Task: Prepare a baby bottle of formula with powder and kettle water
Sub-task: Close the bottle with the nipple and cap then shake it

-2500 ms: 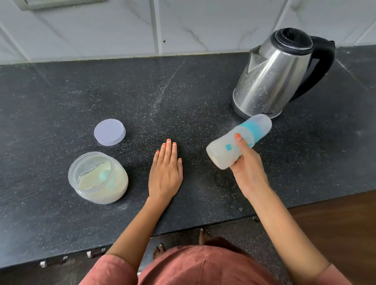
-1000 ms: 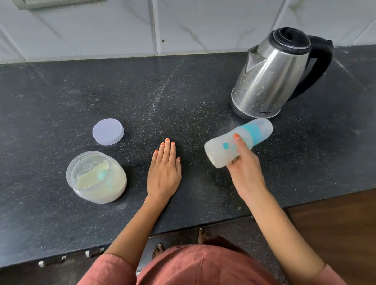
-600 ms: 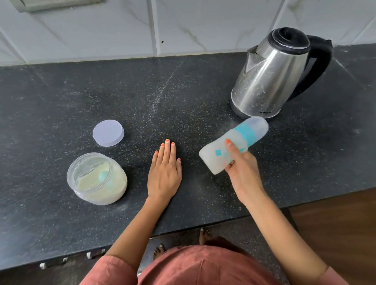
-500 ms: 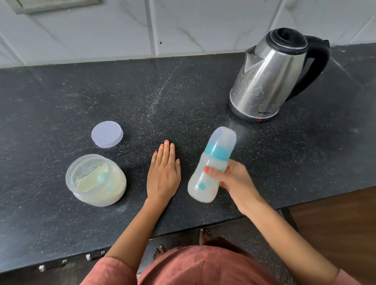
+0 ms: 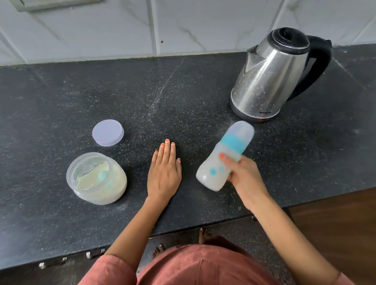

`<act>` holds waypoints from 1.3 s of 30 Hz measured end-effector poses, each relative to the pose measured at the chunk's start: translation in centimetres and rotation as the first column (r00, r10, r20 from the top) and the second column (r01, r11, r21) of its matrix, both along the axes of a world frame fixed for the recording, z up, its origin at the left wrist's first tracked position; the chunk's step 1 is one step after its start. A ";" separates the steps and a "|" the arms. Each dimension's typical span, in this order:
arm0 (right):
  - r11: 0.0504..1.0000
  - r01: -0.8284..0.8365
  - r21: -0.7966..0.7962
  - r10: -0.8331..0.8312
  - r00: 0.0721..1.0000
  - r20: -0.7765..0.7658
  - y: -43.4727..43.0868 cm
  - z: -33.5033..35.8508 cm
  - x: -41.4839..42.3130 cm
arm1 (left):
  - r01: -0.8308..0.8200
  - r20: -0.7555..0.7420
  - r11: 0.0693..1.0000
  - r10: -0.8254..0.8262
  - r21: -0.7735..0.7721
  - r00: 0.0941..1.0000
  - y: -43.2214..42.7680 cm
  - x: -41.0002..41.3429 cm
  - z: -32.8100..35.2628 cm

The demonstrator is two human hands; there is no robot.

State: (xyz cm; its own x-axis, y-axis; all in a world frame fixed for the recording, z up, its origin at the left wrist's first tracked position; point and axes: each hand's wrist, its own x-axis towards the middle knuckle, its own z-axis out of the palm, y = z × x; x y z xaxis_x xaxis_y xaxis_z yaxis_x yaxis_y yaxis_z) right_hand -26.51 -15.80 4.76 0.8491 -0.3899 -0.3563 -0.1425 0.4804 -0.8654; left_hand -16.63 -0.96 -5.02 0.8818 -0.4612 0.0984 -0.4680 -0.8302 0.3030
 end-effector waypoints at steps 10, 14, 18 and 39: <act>0.997 0.003 -0.083 -0.011 0.995 -0.098 1.9 -0.8 -0.4 | -0.008 0.011 1.000 0.008 0.007 1.000 0.1 0.0 -0.1; 0.925 0.303 0.230 -0.312 0.950 0.004 0.3 0.0 1.3 | -0.010 -0.001 1.000 0.010 0.003 1.000 0.1 -0.1 -0.1; 0.997 -0.047 -0.057 0.045 0.998 -0.041 1.1 -0.2 -0.3 | -0.013 0.000 1.000 0.013 0.009 1.000 0.3 -0.3 -0.1; 0.977 0.195 0.090 -0.193 0.981 -0.022 0.2 -0.3 0.8 | -0.011 -0.008 1.000 0.011 -0.001 1.000 0.3 -0.3 0.1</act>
State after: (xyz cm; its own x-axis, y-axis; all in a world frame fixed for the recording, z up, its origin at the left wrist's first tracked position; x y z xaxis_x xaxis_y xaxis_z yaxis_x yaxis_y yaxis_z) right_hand -25.67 -15.56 4.48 0.7557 -0.5120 -0.4083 -0.0495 0.5771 -0.8152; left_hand -16.93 -0.65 -4.94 0.8878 -0.4510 0.0920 -0.4561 -0.8352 0.3073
